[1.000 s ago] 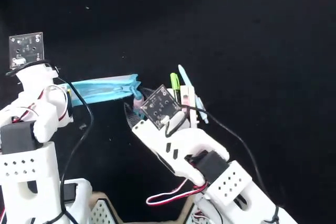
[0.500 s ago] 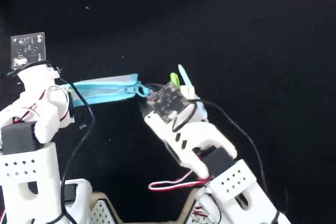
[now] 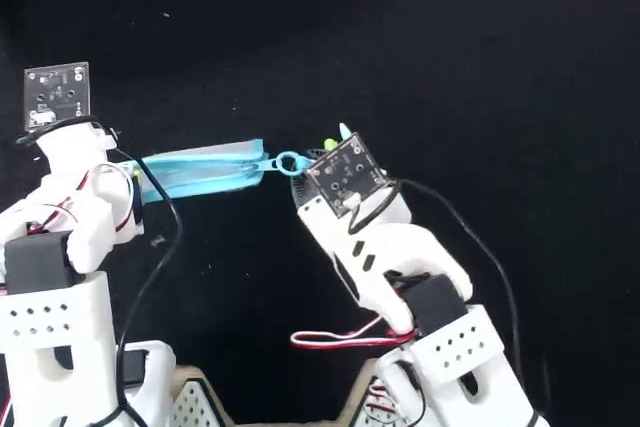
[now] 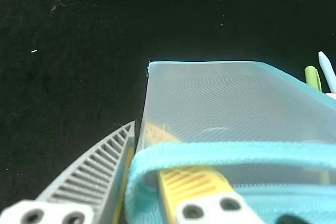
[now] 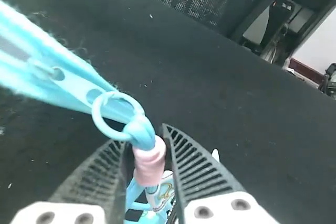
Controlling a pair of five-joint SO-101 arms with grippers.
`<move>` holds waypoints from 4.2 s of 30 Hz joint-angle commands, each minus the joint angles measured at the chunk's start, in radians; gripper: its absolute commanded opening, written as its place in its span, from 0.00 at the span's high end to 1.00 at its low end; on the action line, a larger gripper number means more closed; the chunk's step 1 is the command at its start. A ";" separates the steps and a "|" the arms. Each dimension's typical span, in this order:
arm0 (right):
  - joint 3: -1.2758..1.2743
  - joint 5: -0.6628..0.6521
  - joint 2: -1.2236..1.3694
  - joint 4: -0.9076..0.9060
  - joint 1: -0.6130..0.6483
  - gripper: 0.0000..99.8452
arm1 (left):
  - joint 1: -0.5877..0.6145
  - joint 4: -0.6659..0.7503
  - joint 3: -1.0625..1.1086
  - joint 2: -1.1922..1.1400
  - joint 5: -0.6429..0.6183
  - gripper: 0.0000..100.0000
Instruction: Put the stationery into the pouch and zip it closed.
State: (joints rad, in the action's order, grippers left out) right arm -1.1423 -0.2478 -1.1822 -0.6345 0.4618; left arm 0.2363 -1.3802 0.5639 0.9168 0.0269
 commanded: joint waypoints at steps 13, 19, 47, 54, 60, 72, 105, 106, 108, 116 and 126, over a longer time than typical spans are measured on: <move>0.449 0.167 -0.005 -0.555 0.081 0.80 | 0.013 0.005 0.019 -0.005 -0.005 0.97; 0.625 0.166 0.058 -0.614 -0.054 0.80 | 0.015 0.005 0.021 -0.005 -0.005 0.97; 0.967 0.164 1.271 -0.600 -0.265 0.86 | 0.015 0.014 0.050 0.002 -0.005 0.97; 0.680 0.175 1.208 -0.304 -0.140 0.86 | 0.018 0.008 0.051 0.002 -0.003 0.97; 0.578 0.226 1.176 -0.143 -0.106 0.86 | 0.015 0.006 0.051 0.005 -0.003 0.97; 0.576 0.229 1.176 -0.084 -0.091 0.86 | 0.015 0.006 0.051 0.005 0.005 0.97; 0.780 0.092 0.964 -0.532 -0.601 0.99 | 0.016 0.005 0.051 0.006 0.028 0.97; 0.780 0.060 0.987 -0.529 -0.646 0.99 | 0.016 0.005 0.051 0.006 0.028 0.97; 0.786 -0.006 1.059 -0.526 -0.713 0.99 | 0.016 0.005 0.051 0.006 0.028 0.97; 0.862 -0.189 1.425 -0.516 -0.853 0.99 | 0.015 0.005 0.051 0.006 0.028 0.97; 1.159 -0.327 1.595 -0.858 -0.842 0.79 | 0.015 0.005 0.051 0.006 0.028 0.97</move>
State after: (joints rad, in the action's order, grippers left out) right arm -0.0974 -0.5424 0.4089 -1.3940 -0.4081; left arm 0.2440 -1.3786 0.5854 0.9260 0.0483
